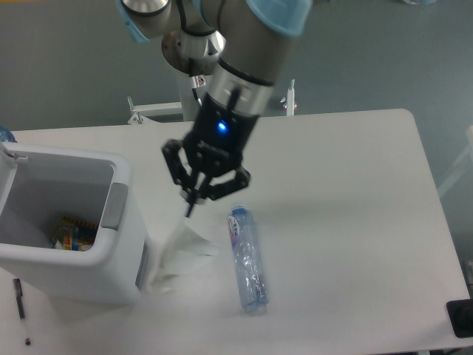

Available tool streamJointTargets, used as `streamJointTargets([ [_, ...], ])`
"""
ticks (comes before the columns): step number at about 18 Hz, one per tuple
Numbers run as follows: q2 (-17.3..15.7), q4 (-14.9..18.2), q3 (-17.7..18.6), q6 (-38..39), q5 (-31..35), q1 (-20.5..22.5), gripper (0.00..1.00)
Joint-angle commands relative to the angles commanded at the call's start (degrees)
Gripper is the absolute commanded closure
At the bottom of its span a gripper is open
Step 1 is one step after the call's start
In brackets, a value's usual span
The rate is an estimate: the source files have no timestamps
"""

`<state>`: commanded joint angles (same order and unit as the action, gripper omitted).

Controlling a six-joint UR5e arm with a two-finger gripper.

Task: Place the trash in the trash can
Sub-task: 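Lift the wrapper and carry it over the white trash bin, then open the gripper to drop the wrapper into the bin, then move the gripper over the clear water bottle and lower it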

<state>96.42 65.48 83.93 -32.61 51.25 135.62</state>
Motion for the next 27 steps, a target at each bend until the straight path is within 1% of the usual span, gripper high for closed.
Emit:
streamJointTargets([
  [2,-0.88,-0.17,0.35,1.93,-0.36,-2.63,1.0],
  [4,-1.76,-0.79,2.02,2.47,-0.44,-5.18,1.0],
  [5,-2.46,-0.79,2.72,2.47,-0.44,-5.46,1.0],
  [6,-2.99,-0.97,3.68,1.95,-0.44,-5.63,0.93],
  [7,-3.43,-1.49,4.21,1.77,-0.44,-5.72,0.83],
  [8,-3.69,-2.8,4.74,1.68,-0.44,-6.42,0.63],
  [9,-3.7,-4.73,5.18,1.5,-0.44,-7.29,0.28],
  [10,-3.7,-6.83,5.88,1.41,-0.44,-7.91,0.2],
  [11,-3.78,-8.07,6.76,1.33,-0.44,-8.01,0.14],
  [12,-3.87,-8.52,7.12,1.24,-0.36,-8.09,0.08],
  [13,-3.79,-8.53,7.12,1.24,-0.44,-8.09,0.07],
  [14,-3.78,-8.53,7.12,1.24,-0.36,-8.09,0.0],
  [17,-3.26,-8.61,6.68,1.24,-0.09,-7.75,0.0],
  [18,-3.08,-8.61,6.42,1.24,-0.01,-7.05,0.0],
  [23,-2.91,-8.61,4.84,1.15,0.08,0.15,0.0],
  [24,-2.21,-8.87,4.57,1.06,0.08,1.3,0.0],
  [25,-0.11,-9.05,3.7,0.89,0.08,1.57,0.0],
  [27,4.28,-8.88,0.2,1.41,0.69,1.84,0.0],
])
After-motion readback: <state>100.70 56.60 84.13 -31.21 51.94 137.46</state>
